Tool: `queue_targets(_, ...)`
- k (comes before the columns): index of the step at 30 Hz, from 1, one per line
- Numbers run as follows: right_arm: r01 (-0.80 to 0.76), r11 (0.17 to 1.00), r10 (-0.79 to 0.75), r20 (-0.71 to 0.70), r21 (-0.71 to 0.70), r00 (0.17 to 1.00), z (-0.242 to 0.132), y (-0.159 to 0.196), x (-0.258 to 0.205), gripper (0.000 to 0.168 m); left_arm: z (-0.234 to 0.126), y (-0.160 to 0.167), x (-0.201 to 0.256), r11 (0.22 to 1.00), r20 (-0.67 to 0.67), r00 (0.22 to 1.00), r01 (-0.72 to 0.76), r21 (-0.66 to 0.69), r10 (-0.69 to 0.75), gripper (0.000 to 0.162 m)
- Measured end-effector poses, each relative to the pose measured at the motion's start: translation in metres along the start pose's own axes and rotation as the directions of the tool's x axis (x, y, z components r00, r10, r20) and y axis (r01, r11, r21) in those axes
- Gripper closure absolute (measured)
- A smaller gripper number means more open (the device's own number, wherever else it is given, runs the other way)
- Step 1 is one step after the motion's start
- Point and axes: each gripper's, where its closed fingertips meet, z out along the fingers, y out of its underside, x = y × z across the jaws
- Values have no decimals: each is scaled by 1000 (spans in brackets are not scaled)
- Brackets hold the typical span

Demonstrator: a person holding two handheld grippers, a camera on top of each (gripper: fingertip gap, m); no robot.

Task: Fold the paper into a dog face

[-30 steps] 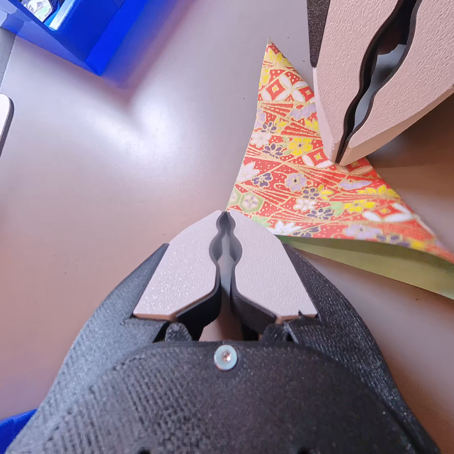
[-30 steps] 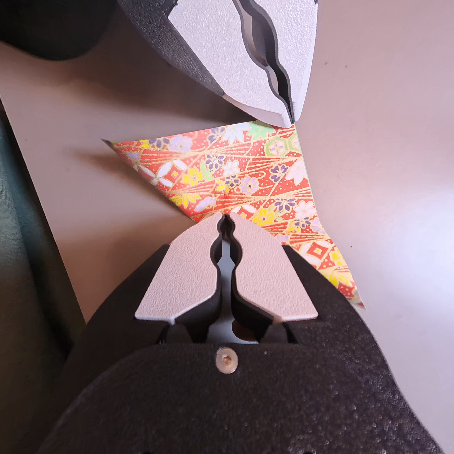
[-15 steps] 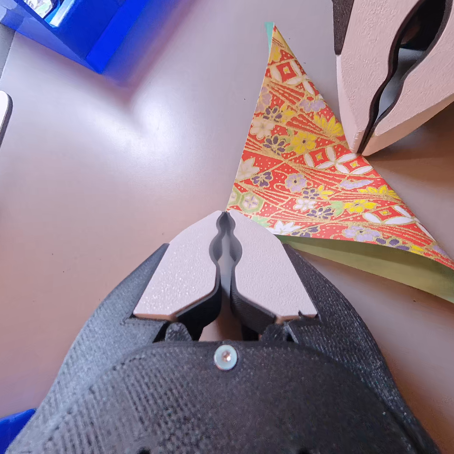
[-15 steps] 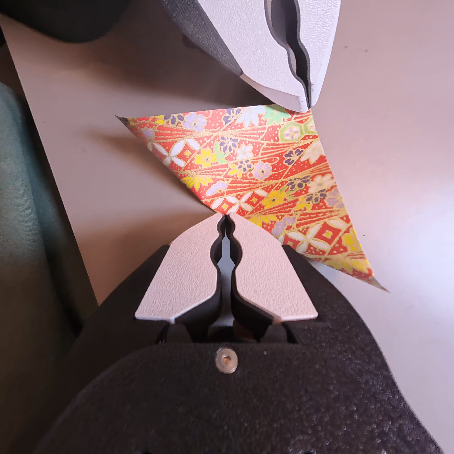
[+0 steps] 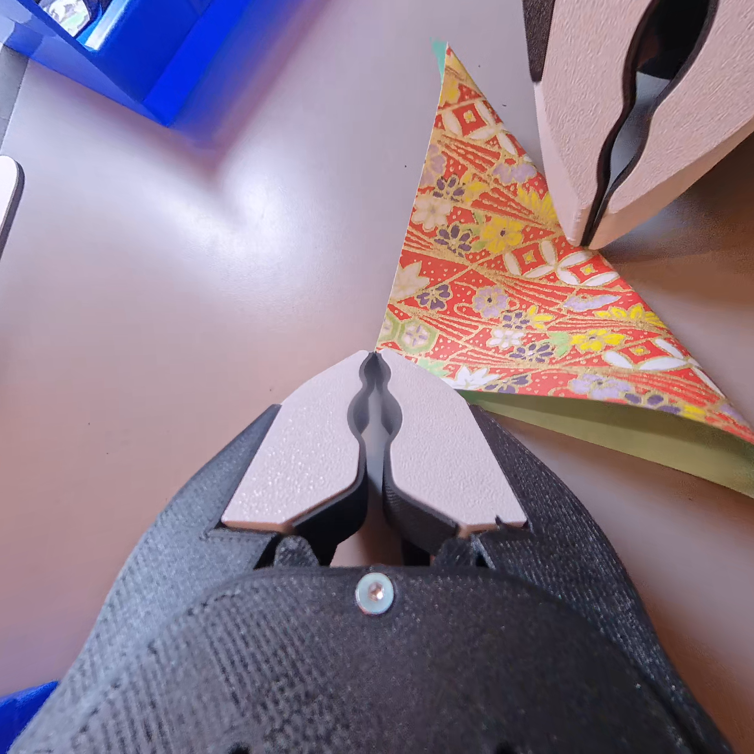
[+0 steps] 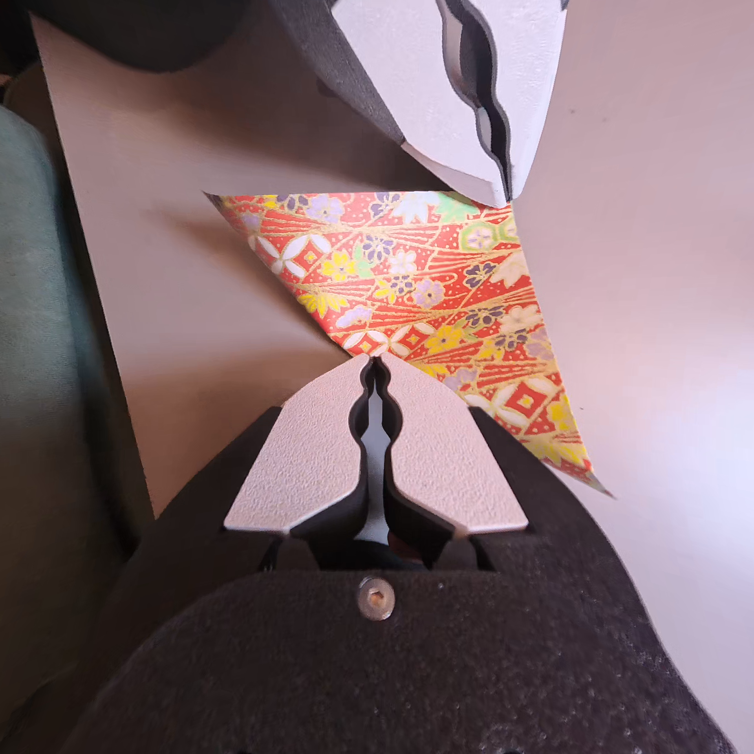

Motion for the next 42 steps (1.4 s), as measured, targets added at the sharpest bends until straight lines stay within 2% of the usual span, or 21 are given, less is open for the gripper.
queue_targets(12,-36,999,36,45,-7,998,3,3,1,168,0,0,0,1000,-1,1000,-10,8,10,162)
queue_targets(27,-1,1000,0,-5,-10,1000,1,5,7,168,0,0,0,999,6,999,-38,-8,39,162)
queue_targets(31,4,1000,-4,20,11,1000,-6,2,6,168,0,0,0,999,5,999,-38,-5,38,162)
queue_targets(38,27,1000,-27,-75,-4,997,-20,6,31,168,-1,0,0,999,3,999,-37,-3,37,162)
queue_targets(42,16,999,-19,-79,-31,997,-16,12,37,168,-1,0,0,999,4,999,-40,-4,40,162)
